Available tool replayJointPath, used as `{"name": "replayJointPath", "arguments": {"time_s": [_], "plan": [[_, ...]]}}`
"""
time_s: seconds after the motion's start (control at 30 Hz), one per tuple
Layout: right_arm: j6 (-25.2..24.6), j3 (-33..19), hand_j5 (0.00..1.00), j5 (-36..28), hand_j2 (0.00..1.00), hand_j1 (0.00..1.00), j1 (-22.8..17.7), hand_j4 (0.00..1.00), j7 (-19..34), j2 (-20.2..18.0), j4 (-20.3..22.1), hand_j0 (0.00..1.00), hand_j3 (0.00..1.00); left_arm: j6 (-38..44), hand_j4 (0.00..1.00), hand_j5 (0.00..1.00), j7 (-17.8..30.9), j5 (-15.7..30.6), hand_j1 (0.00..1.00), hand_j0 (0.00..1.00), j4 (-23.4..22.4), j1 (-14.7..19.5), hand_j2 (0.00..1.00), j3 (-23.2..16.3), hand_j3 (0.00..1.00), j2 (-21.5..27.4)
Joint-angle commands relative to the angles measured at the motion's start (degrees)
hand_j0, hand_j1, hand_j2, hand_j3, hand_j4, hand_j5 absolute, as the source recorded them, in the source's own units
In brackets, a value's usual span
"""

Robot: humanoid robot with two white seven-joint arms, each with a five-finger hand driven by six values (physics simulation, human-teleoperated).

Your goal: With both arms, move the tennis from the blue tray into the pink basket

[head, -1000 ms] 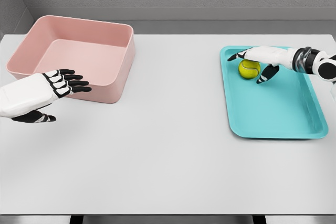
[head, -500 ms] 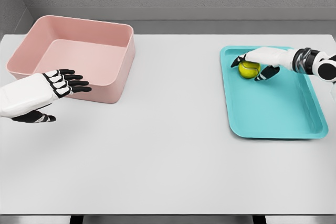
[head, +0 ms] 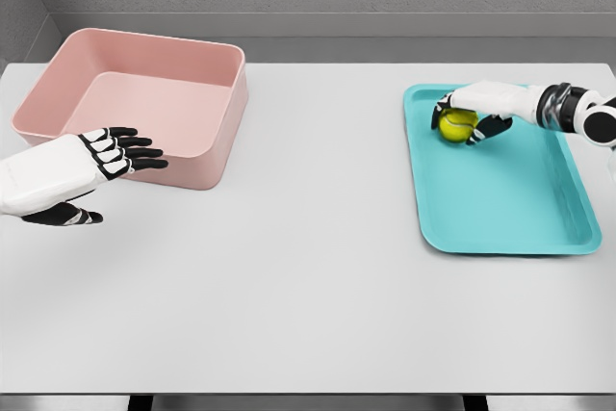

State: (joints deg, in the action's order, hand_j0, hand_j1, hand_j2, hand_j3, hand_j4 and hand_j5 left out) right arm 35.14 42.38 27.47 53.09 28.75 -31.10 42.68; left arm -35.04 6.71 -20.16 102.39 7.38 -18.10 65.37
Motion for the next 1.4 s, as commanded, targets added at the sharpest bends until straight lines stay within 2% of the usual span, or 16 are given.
{"name": "replayJointPath", "arguments": {"time_s": [0.0, 0.1, 0.13, 0.17, 0.4, 0.5, 0.57, 0.8, 0.97, 1.1, 1.37], "plan": [[-0.14, -0.28, 0.51, -0.67, 0.51, 0.51, 0.00, 0.51, -0.01, -0.10, 0.30, 0.51, 0.51, 0.04, 1.00, 1.00, -0.03, 0.38, 1.00, 1.00, 0.00, 0.00, 1.00, 0.00, 1.00, 0.02], [-0.14, -0.28, 0.49, -1.02, 0.49, 0.49, 0.09, 0.49, -0.01, -0.10, 0.39, 0.49, 0.49, 0.04, 1.00, 1.00, -0.03, 0.38, 1.00, 1.00, 0.00, -0.26, 1.00, 0.00, 1.00, -0.07], [-0.14, -0.37, 0.48, -1.02, 0.48, 0.48, 0.26, 0.48, -0.01, -0.28, 1.97, 0.48, 0.48, 0.04, 1.00, 1.00, 0.23, 0.38, 1.00, 1.00, 0.00, -0.26, 1.00, 0.00, 1.00, -0.07], [-0.14, -0.46, 0.42, -1.11, 0.42, 0.42, 0.18, 0.42, -0.01, -0.54, 3.11, 0.42, 0.42, 0.04, 1.00, 1.00, 0.23, 0.38, 1.00, 1.00, 0.00, -0.26, 1.00, 0.00, 1.00, -0.07], [-0.14, -2.74, 0.42, -1.11, 0.42, 0.42, -0.26, 0.42, -0.01, -1.07, 5.84, 0.42, 0.42, 0.04, 1.00, 1.00, 0.32, 0.30, 1.00, 1.00, 0.00, -0.61, 1.00, 0.00, 1.00, -0.07], [-0.14, -3.54, 0.42, -1.11, 0.42, 0.42, -1.05, 0.42, 0.07, -3.36, 9.79, 0.42, 0.42, 0.04, 1.00, 1.00, 0.32, 0.03, 1.00, 1.00, 0.00, -0.70, 1.00, 0.00, 1.00, 0.02], [-0.14, -3.54, 0.42, -1.11, 0.42, 0.42, -1.41, 0.42, 0.07, -4.06, 10.50, 0.42, 0.42, 0.04, 1.00, 1.00, 1.20, -0.32, 1.00, 1.00, 0.00, -0.70, 1.00, 0.00, 1.00, 0.19], [-0.14, -4.68, 0.42, -1.20, 0.42, 0.42, -5.19, 0.42, 0.16, -7.57, 24.64, 0.42, 0.42, 0.04, 1.00, 1.00, 1.20, -0.32, 1.00, 1.00, 0.00, -0.70, 1.00, 0.00, 1.00, 0.19], [-0.14, -4.59, 0.42, -1.20, 0.42, 0.42, -6.33, 0.42, 0.25, -7.84, 29.57, 0.42, 0.42, 0.04, 1.00, 1.00, 1.20, -0.32, 1.00, 1.00, 0.00, -0.70, 1.00, 0.00, 1.00, 0.19], [-0.14, -3.89, 0.42, -0.84, 0.42, 0.42, -7.82, 0.42, 0.25, -7.58, 35.81, 0.42, 0.42, 0.04, 1.00, 1.00, 1.20, -0.32, 1.00, 1.00, 0.09, -0.70, 1.00, 0.00, 1.00, 0.02], [-0.14, -2.39, 0.42, -0.14, 0.42, 0.42, -9.32, 0.42, 0.25, -5.11, 40.82, 0.42, 0.42, 0.04, 1.00, 1.00, 1.55, -0.41, 1.00, 1.00, 0.09, -1.14, 1.00, 0.00, 1.00, 0.10]]}}
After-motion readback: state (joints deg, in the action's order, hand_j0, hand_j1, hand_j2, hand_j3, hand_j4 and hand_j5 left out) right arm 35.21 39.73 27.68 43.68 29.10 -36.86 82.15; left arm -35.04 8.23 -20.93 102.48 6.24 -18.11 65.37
